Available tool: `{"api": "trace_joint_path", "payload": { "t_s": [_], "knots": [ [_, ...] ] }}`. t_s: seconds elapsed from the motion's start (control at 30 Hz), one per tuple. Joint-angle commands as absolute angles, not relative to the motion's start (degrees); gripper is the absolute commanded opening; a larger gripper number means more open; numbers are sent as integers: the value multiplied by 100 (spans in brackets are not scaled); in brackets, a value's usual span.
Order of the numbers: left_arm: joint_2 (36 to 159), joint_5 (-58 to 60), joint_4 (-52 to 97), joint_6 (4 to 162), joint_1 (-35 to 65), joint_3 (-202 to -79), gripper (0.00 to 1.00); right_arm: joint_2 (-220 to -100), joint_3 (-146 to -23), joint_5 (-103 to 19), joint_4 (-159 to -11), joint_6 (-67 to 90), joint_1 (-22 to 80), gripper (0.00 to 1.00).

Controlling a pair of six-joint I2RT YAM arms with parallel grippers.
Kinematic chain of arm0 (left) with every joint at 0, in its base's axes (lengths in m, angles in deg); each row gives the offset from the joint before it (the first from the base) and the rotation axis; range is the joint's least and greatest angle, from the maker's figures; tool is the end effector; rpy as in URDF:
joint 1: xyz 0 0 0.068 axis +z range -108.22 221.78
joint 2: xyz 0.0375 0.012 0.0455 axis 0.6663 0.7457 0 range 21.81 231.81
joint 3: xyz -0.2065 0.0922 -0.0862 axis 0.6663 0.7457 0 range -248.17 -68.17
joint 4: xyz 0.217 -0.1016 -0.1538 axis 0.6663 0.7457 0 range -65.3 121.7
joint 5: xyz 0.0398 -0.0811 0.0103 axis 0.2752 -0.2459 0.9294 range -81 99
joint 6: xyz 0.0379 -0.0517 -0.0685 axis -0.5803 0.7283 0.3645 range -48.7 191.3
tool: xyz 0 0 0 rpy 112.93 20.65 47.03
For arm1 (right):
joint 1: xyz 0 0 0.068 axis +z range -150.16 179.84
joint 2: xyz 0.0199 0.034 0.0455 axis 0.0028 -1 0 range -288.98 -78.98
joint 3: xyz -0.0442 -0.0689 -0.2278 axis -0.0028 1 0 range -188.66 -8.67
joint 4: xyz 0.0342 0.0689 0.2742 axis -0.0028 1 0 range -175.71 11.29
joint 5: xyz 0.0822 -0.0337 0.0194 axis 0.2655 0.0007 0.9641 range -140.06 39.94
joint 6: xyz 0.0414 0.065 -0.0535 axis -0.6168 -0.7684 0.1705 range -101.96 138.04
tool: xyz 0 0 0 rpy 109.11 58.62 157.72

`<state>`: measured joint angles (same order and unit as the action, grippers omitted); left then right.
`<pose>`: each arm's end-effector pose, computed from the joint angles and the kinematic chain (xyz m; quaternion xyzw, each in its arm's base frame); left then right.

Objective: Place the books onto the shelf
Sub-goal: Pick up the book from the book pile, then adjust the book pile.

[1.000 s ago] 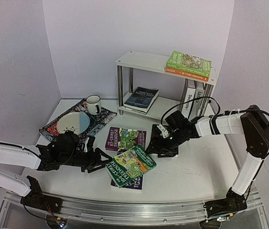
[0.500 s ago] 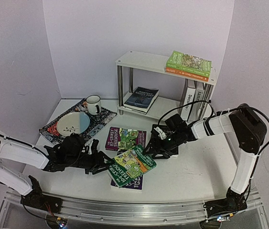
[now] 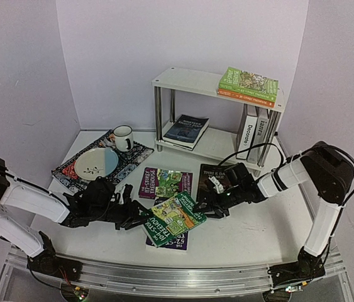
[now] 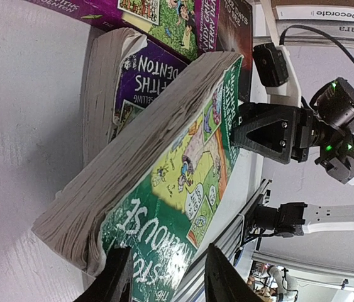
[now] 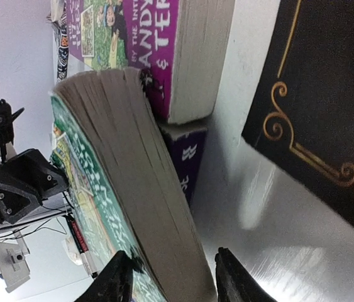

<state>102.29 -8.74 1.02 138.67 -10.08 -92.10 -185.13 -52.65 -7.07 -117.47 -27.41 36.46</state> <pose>0.1711 -0.2599 0.0664 -0.0440 0.8697 -0.4761 0.1222 0.2711 0.2735 0.0571 -0.1194 0.8191 0.5434 0.1401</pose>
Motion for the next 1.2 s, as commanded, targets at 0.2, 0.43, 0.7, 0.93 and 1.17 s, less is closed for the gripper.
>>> {"api": "trace_joint_path", "payload": {
  "t_s": [0.2, 0.43, 0.7, 0.93, 1.17],
  "knots": [
    [9967, -697, 177, 13503, -1025, -9445, 44, -17292, -4628, -804, -12078, -3265, 3624, 9],
    [9791, -757, 181, 13399, -1022, -9509, 52, -16441, -4313, -1116, -12045, -3532, 3623, 0],
    [9246, -795, 211, 13256, -924, -9420, 71, -15620, -4047, -1484, -11656, -3641, 3624, 0],
    [9171, -891, 242, 13290, -832, -9316, 75, -14918, -3494, -2077, -11560, -3906, 3632, 0],
    [9529, -1423, 235, 13088, -838, -9669, 89, -14411, -3584, -2035, -11604, -4214, 3634, 0]
  ]
}}
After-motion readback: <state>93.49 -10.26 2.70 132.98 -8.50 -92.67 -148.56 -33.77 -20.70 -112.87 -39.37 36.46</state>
